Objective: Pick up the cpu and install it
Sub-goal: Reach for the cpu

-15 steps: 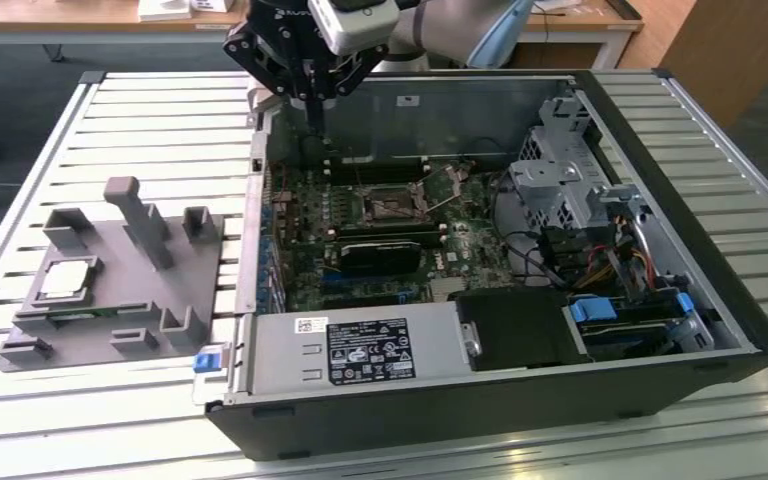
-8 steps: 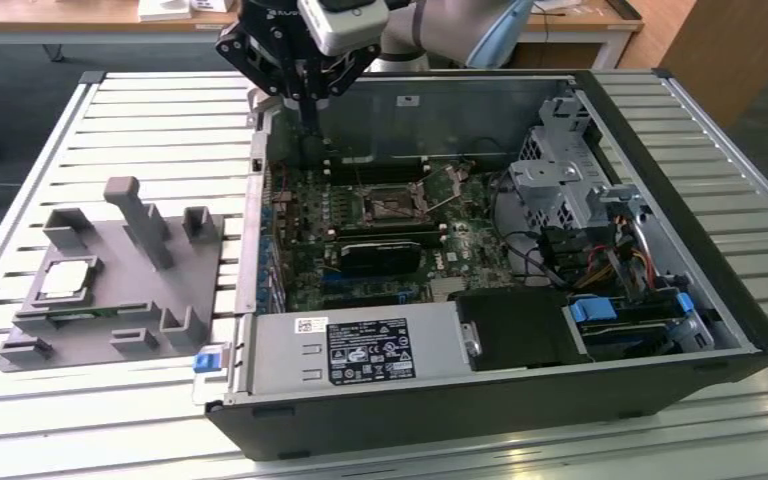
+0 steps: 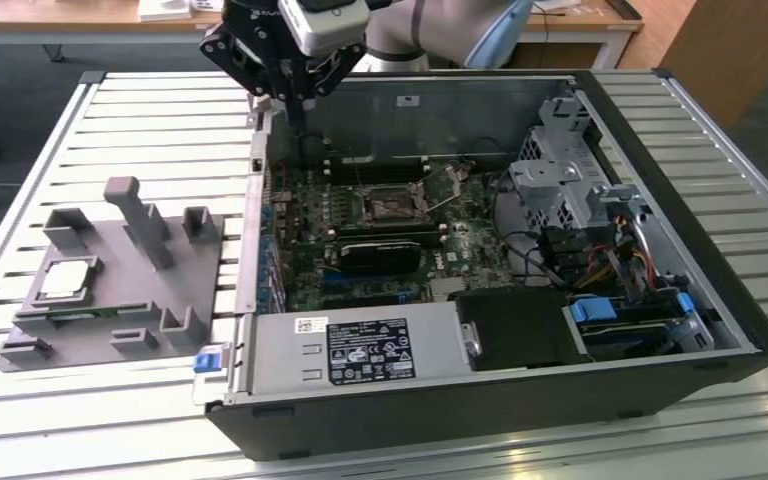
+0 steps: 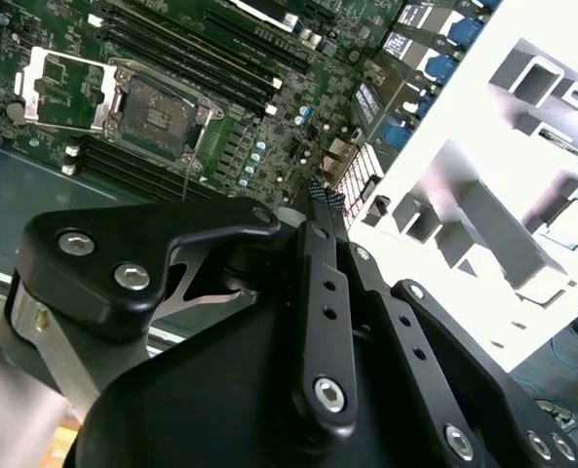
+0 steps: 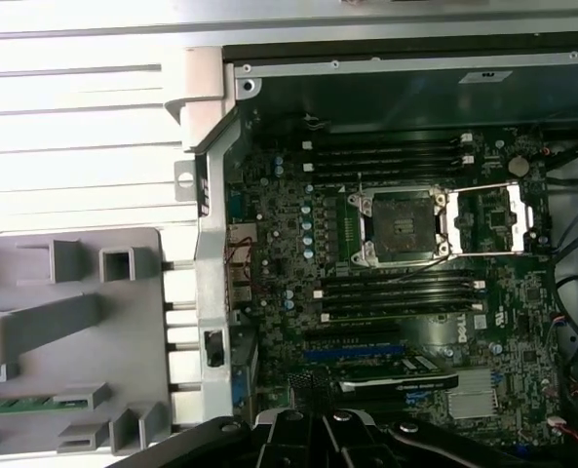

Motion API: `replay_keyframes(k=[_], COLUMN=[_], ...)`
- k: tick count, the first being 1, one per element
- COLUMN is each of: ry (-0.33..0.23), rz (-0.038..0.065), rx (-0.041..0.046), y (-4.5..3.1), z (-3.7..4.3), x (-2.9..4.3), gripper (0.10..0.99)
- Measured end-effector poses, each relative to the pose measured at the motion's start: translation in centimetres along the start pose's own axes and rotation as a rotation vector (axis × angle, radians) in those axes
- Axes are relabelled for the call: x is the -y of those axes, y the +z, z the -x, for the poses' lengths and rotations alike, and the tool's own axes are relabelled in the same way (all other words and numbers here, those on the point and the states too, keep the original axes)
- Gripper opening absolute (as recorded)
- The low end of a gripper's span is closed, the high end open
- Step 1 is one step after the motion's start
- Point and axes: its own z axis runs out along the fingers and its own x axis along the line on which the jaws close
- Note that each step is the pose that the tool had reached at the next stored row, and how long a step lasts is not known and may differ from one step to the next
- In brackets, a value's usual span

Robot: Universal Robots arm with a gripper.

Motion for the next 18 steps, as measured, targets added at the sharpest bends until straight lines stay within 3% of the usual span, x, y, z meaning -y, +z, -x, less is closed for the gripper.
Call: replay_keyframes(k=[11, 18], ry=[0.000, 0.000], rz=[0.000, 0.000], rx=[0.0000, -0.0001], y=[-0.03, -0.04], z=[-1.46, -1.92], x=[0.11, 0.15], gripper=[0.106, 0.106])
